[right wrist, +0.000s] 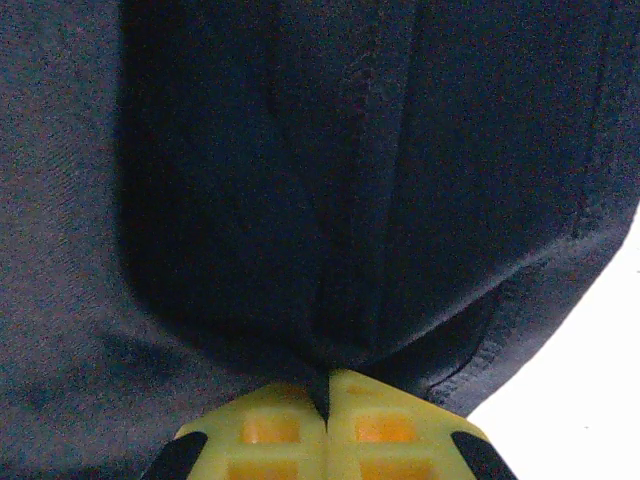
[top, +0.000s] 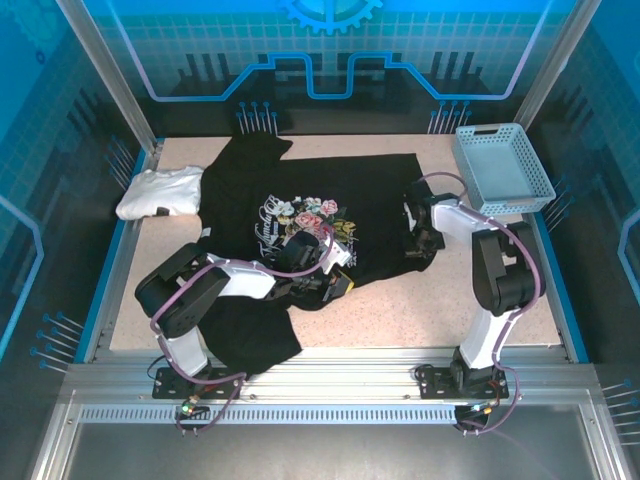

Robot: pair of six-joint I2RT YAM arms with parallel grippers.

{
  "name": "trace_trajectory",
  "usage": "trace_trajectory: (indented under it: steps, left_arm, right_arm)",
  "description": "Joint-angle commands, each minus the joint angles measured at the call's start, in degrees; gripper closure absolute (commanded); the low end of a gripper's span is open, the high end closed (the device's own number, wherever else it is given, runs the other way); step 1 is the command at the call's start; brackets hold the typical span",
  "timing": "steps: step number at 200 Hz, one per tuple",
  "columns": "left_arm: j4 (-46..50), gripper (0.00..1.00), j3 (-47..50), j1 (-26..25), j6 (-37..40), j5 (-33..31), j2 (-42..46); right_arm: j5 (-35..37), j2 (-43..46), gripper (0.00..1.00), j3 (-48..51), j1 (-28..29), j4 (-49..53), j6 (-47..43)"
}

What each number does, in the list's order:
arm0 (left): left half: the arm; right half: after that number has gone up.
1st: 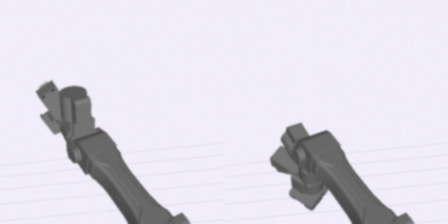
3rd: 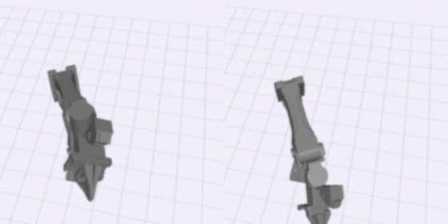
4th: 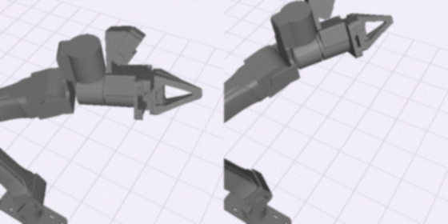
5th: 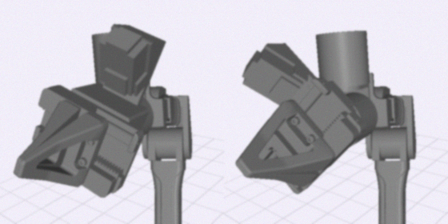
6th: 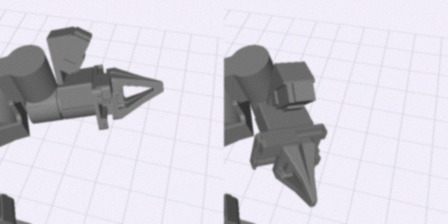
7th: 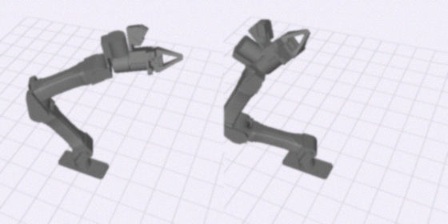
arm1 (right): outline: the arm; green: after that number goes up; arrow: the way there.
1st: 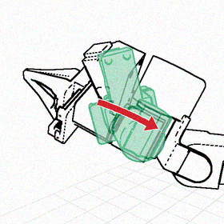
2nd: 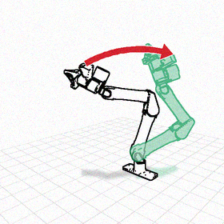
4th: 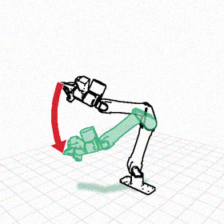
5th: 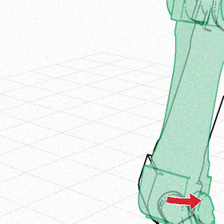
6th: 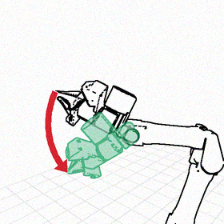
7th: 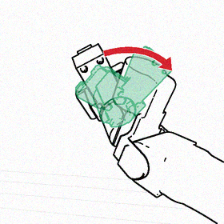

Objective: Fold the inside-out t-shirt

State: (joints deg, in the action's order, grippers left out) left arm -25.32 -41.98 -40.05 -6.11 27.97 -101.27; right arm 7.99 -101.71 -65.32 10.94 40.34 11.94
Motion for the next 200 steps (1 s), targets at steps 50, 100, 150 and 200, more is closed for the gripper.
trace_trajectory:
  steps: [50, 100, 150, 200]
  left_arm:
    - [0.15, 1.00, -1.84, 0.18, -0.22, 1.45, -1.21]
    - [-0.08, 1.00, -2.06, 0.19, -0.31, 1.89, -1.57]
    - [0.12, 1.00, -2.05, 0.17, -0.42, 1.63, -1.25]
    - [0.16, 0.89, -3.79, -0.09, -2.25, -0.81, -1.74]
  right_arm:
    - [-34.61, 17.33, 0.97, 10.10, -10.76, -2.83, -1.17]
    - [-41.45, 13.95, 0.95, 12.68, -13.15, -5.48, -1.06]
    - [-29.49, 16.04, 1.00, 11.97, -13.48, -4.01, -0.19]
    - [-21.45, 21.73, 1.00, 11.73, -13.40, -3.26, 0.77]
